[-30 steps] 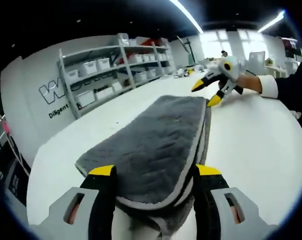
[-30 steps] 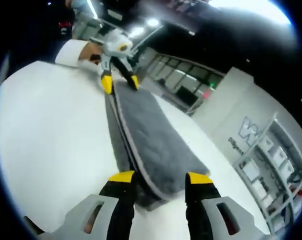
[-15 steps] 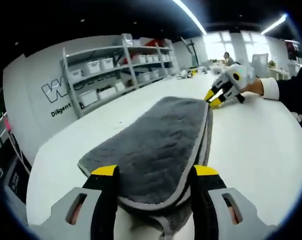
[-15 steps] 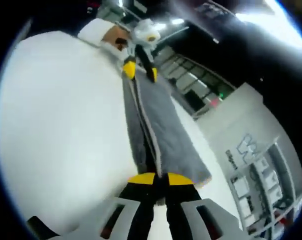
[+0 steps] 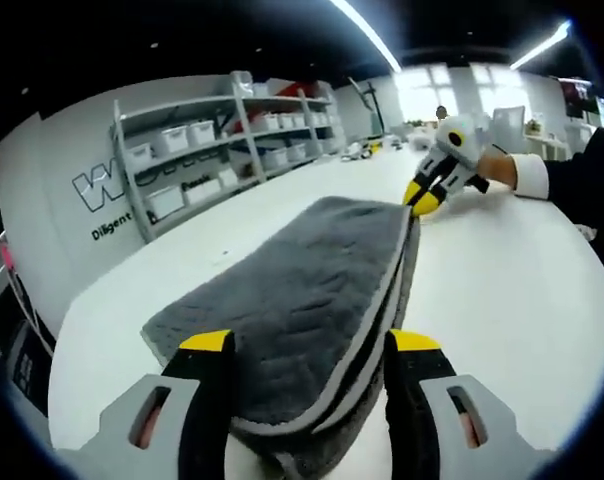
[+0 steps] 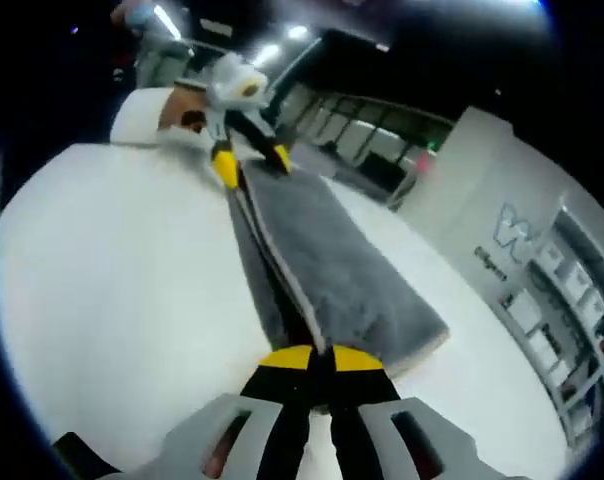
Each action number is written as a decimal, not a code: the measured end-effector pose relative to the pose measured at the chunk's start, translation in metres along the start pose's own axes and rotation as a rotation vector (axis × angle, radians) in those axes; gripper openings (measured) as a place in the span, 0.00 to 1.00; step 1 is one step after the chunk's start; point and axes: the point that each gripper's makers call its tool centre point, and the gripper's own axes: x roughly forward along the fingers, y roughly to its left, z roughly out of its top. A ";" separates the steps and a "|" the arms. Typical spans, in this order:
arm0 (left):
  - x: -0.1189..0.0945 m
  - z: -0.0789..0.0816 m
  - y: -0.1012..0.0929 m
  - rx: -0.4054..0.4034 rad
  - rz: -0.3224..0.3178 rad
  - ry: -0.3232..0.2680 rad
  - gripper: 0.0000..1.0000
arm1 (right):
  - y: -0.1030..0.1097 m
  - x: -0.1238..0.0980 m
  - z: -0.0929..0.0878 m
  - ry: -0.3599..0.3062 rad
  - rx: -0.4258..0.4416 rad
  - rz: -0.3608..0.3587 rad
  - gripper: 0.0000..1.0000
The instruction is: Open the folded towel by lifting each exposed corner and separating the folded layers until the towel lies flat within the target outline without major curled edges
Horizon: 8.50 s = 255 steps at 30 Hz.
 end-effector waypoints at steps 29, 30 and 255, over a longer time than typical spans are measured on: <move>-0.008 -0.004 0.021 -0.003 0.055 0.017 0.65 | 0.064 -0.030 0.052 -0.171 0.052 0.314 0.00; -0.009 -0.004 0.023 -0.010 0.061 0.017 0.65 | 0.069 -0.030 0.052 -0.172 0.049 0.331 0.00; 0.072 0.050 -0.133 0.179 -0.161 -0.035 0.01 | -0.080 -0.030 0.040 -0.409 0.711 -0.326 0.00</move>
